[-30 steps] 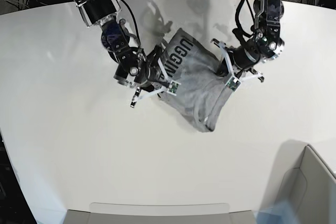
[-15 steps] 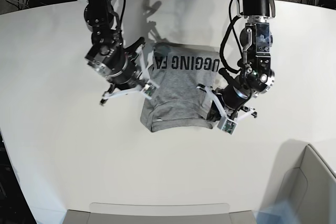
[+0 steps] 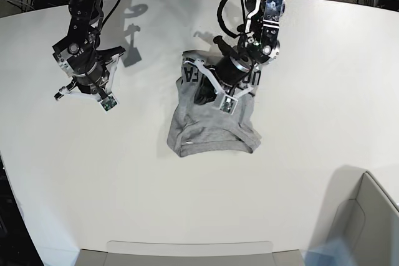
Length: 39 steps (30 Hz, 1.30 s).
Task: Fold the T-shirt properly
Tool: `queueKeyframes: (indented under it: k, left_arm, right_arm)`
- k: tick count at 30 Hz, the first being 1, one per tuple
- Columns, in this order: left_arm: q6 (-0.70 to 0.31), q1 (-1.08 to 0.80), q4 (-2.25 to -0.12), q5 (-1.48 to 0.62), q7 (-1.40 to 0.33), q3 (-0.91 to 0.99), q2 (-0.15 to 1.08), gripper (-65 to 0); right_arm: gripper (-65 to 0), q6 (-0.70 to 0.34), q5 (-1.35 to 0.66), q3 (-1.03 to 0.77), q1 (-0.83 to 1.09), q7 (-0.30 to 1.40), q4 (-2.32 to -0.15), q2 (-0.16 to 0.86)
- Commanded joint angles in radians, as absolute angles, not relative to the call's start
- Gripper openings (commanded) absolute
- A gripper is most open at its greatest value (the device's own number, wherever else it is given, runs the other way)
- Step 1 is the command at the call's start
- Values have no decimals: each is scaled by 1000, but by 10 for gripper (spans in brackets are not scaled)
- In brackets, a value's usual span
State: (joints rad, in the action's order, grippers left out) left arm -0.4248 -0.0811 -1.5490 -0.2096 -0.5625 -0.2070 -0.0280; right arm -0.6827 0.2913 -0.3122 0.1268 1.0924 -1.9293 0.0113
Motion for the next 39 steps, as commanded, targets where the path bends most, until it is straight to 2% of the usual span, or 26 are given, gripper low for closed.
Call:
queueKeyframes:
  k: [1, 5, 10, 17, 22, 26, 28, 33, 39]
  left_arm:
    - [-407, -62, -1503, -217, -524, -205, -30, -650]
    - [-351, 1, -1345, -219, -476, -174, -15, -650]
    - [-355, 22, -1334, -222, -483, -90, 101, -650]
    - [-460, 147, -1184, -223, -483, 38, 266, -650]
    - [-542, 176, -1147, -219, -483, 125, 286, -650]
    - [-542, 157, -1294, -219, -483, 189, 280, -650]
    - [-541, 84, -1442, -223, -469, 229, 275, -650]
    - [-539, -134, -1847, -217, -438, 323, 145, -650]
    - [-544, -311, -1943, -217, -432, 455, 10, -650]
  right_arm:
    - [-650, -698, 289, -312, 124, 1078, -1951, 18]
    - [-650, -698, 289, -314, 131, 1078, -1951, 18]
    - [-650, -698, 289, -314, 133, 1078, -1951, 18]
    - [-650, -698, 289, -306, 145, 1078, -1951, 12]
    - [-650, -698, 289, -306, 142, 1078, -1951, 8]
    - [-650, -698, 252, -308, 134, 1069, -1956, 8]
    - [-650, -698, 176, -315, 151, 1000, -1983, 10]
    - [-650, -698, 113, -317, 274, 809, -2063, -19]
    - [-650, -698, 183, -389, 400, 653, -2064, -145]
